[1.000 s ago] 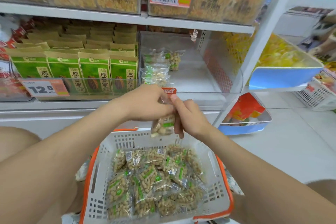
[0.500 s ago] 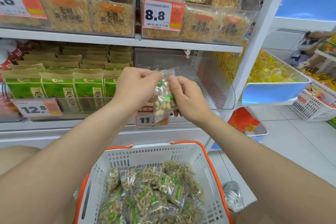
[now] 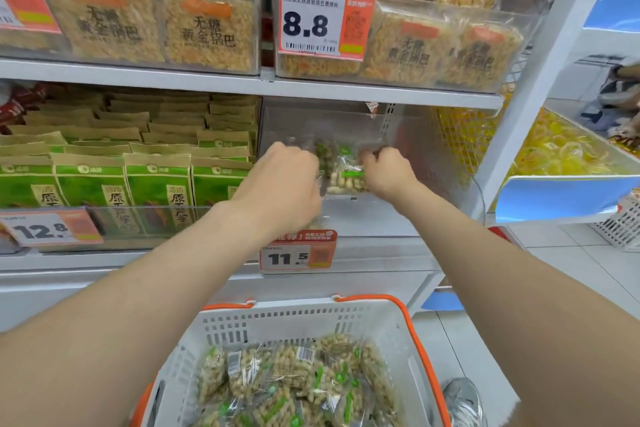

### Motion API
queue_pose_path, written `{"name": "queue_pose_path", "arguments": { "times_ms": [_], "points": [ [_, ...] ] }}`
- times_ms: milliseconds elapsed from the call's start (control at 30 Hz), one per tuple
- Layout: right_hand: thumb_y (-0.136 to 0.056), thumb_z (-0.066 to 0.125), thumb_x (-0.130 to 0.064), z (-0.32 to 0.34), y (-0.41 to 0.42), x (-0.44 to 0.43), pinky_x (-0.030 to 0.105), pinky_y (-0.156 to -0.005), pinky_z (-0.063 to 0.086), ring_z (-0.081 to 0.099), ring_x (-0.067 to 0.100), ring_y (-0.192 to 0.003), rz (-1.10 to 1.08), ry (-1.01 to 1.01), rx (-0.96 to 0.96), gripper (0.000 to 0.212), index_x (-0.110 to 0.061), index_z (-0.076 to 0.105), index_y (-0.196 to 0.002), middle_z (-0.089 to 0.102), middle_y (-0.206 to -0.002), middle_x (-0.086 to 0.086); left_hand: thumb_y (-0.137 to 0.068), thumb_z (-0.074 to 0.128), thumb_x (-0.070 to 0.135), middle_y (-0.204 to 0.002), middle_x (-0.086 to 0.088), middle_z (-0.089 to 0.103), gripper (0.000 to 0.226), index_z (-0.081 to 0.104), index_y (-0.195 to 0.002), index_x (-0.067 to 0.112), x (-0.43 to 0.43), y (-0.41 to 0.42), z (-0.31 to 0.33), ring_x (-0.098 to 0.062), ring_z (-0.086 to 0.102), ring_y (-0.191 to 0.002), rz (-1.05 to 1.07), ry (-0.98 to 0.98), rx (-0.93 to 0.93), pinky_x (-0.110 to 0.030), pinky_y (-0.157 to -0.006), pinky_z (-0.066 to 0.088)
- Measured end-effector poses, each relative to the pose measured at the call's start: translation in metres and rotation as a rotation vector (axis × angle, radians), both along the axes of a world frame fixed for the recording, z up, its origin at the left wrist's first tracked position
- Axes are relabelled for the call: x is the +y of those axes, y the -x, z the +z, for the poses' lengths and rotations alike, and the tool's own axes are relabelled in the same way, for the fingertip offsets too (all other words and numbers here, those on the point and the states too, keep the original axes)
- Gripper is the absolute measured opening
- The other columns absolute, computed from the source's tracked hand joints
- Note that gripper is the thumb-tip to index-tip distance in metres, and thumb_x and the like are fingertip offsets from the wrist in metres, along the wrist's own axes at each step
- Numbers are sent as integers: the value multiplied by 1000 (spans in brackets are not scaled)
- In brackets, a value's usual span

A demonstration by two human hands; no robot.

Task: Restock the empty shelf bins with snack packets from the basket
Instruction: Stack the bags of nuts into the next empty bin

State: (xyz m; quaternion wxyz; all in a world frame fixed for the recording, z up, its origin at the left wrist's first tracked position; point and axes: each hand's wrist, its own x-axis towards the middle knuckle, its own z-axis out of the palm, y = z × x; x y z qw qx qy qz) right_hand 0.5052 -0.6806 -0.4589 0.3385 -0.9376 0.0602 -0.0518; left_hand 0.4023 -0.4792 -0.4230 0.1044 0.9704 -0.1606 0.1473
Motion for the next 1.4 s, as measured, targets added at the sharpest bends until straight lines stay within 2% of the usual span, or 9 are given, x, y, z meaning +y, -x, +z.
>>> {"name": "queue_pose_path", "arguments": {
  "times_ms": [267,400,600,700,867,1033,1200,1300,1400],
  "points": [
    [-97,55,-11,-13,-37,23,35,-78,50,62,33,-108,-45,19,91,32,-2,56,-127,64,-124,20,-97,48,20,-113,-7,59,27,71,-109,14,-7,-5,-7,-32,61,-104,-5,-88,98,-42,-80,53],
    [-98,61,-14,-16,-44,34,37,-90,58,65,34,-116,-76,-97,15,35,-8,56,-132,66,-125,14,-99,47,21,-114,-5,56,24,70,-106,16,-6,-2,-6,-29,55,-93,5,-79,133,-38,-74,49],
    [-92,74,-30,-21,-37,34,31,-69,48,65,30,-92,-51,-63,58,26,-9,59,-98,63,-94,10,-98,47,20,-122,-6,59,30,71,-116,16,-2,4,-5,-32,63,-101,-6,-78,149,-41,-77,54],
    [-88,77,-36,-19,-28,30,33,-71,51,65,29,-96,-106,-90,78,34,-10,60,-100,64,-106,9,-97,47,19,-123,-9,61,30,69,-116,14,-1,7,-4,-33,64,-105,-27,-76,150,-41,-82,55],
    [-95,58,-26,-3,6,24,35,-65,46,62,34,-81,-101,91,-72,20,-10,55,-83,65,-96,14,-94,49,24,-116,-8,65,30,69,-115,16,6,15,0,-29,63,-106,-52,-29,106,-45,-89,56],
    [-88,48,-19,23,71,37,40,-72,58,68,23,-77,166,120,-477,26,-20,74,-90,74,-82,-2,-97,56,33,-114,-3,54,25,62,-120,23,14,34,6,-26,49,-110,-69,55,3,-43,-93,48],
    [-76,43,-28,35,137,54,40,-56,52,61,30,-59,494,227,-639,27,-18,67,-68,66,-61,0,-81,58,44,-82,5,59,16,52,-79,29,25,67,14,-25,58,-82,-21,112,36,-40,-66,49],
    [-72,42,-28,28,167,58,36,-47,44,49,36,-49,775,434,-595,23,-17,59,-61,57,-53,7,-75,55,51,-74,4,62,23,54,-69,28,38,82,14,-25,62,-74,23,40,249,-36,-60,49],
    [-75,49,-26,7,186,64,33,-48,42,40,29,-49,948,610,-287,18,-18,60,-64,51,-53,5,-88,65,48,-87,8,55,16,61,-94,33,46,91,5,-22,61,-89,-12,-251,489,-38,-73,54]
  ]
}}
